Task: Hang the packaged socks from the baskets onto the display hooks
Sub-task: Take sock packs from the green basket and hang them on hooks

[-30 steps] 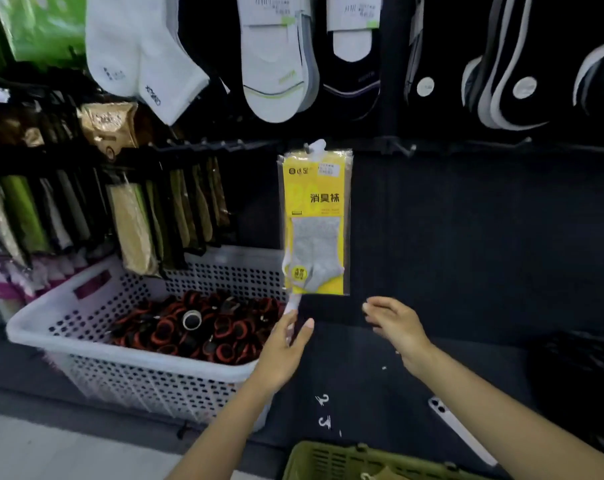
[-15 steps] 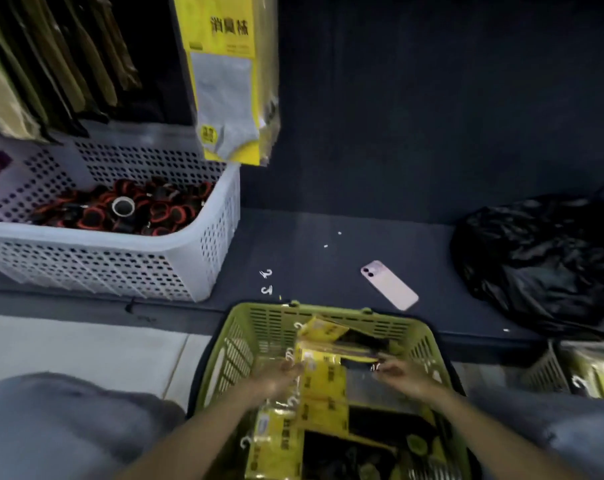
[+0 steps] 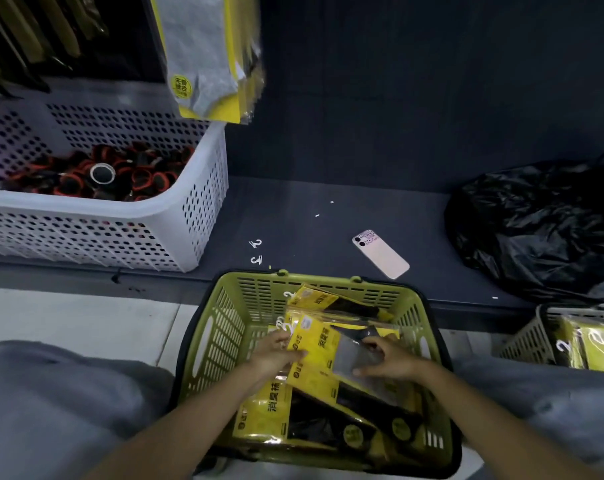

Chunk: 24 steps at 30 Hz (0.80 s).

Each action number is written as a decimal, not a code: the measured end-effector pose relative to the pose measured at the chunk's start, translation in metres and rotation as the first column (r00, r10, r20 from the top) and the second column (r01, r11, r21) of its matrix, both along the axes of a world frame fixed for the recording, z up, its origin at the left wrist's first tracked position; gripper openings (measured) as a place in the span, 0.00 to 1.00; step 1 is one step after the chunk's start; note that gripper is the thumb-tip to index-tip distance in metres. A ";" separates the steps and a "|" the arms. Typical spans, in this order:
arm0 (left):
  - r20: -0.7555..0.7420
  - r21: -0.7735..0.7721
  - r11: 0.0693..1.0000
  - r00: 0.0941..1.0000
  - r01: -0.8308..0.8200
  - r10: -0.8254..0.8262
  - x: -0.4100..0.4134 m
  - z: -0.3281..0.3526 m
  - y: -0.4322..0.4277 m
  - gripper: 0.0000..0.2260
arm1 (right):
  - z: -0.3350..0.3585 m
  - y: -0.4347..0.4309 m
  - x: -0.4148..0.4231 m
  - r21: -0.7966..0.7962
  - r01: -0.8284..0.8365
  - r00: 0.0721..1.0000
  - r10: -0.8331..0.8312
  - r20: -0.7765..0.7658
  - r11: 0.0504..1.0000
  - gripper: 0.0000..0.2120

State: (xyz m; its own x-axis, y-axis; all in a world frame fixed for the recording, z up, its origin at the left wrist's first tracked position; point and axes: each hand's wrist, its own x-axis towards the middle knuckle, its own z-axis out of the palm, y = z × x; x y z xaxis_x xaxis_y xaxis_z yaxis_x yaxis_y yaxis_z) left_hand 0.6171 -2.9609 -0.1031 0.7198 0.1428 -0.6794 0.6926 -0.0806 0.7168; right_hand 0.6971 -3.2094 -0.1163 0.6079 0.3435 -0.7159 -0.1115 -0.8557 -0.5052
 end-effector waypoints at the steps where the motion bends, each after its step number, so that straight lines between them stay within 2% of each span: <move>1: 0.026 -0.028 1.000 1.000 -0.014 0.015 0.003 0.003 0.001 0.29 | 0.001 0.000 0.001 -0.008 0.009 1.000 -0.009 0.003 1.000 0.44; 4: 0.086 -0.111 0.992 0.994 -0.053 0.063 0.012 0.009 0.007 0.24 | 0.001 -0.002 0.004 0.053 0.148 0.989 -0.148 -0.009 0.987 0.46; 9: 0.058 -0.339 0.899 0.948 -0.276 0.313 0.021 0.010 0.025 0.23 | 0.003 -0.009 0.008 0.074 0.317 0.943 -0.306 -0.127 0.945 0.39; 11: 0.027 -0.395 0.857 0.928 -0.331 0.372 0.023 0.006 0.030 0.21 | 0.000 -0.008 0.012 0.147 0.493 0.865 -0.465 -0.189 0.857 0.32; 13: -0.003 -0.450 0.807 0.905 -0.382 0.426 0.025 0.002 0.032 0.19 | 0.003 -0.007 0.013 0.192 0.646 0.755 -0.584 -0.298 0.739 0.32; 15: -0.036 -0.477 0.790 0.906 -0.386 0.421 0.025 -0.004 0.034 0.17 | 0.004 -0.006 0.014 0.177 0.698 0.699 -0.607 -0.378 0.694 0.38; 16: -0.052 -0.480 0.795 0.917 -0.370 0.395 0.023 -0.006 0.035 0.17 | 0.006 -0.004 0.013 0.175 0.713 0.680 -0.609 -0.408 0.679 0.37; 18: -0.076 -0.475 0.815 0.938 -0.332 0.338 0.020 -0.007 0.038 0.16 | 0.013 0.003 0.013 0.196 0.734 0.659 -0.612 -0.438 0.650 0.30; 20: -0.067 -0.480 0.823 0.948 -0.304 0.311 0.022 -0.005 0.042 0.16 | 0.022 0.010 0.017 0.276 0.740 0.661 -0.588 -0.466 0.613 0.27; 24: 0.046 -0.531 0.785 0.913 -0.321 0.404 0.047 0.028 0.057 0.11 | 0.058 0.027 0.032 0.487 0.714 0.698 -0.562 -0.444 0.502 0.15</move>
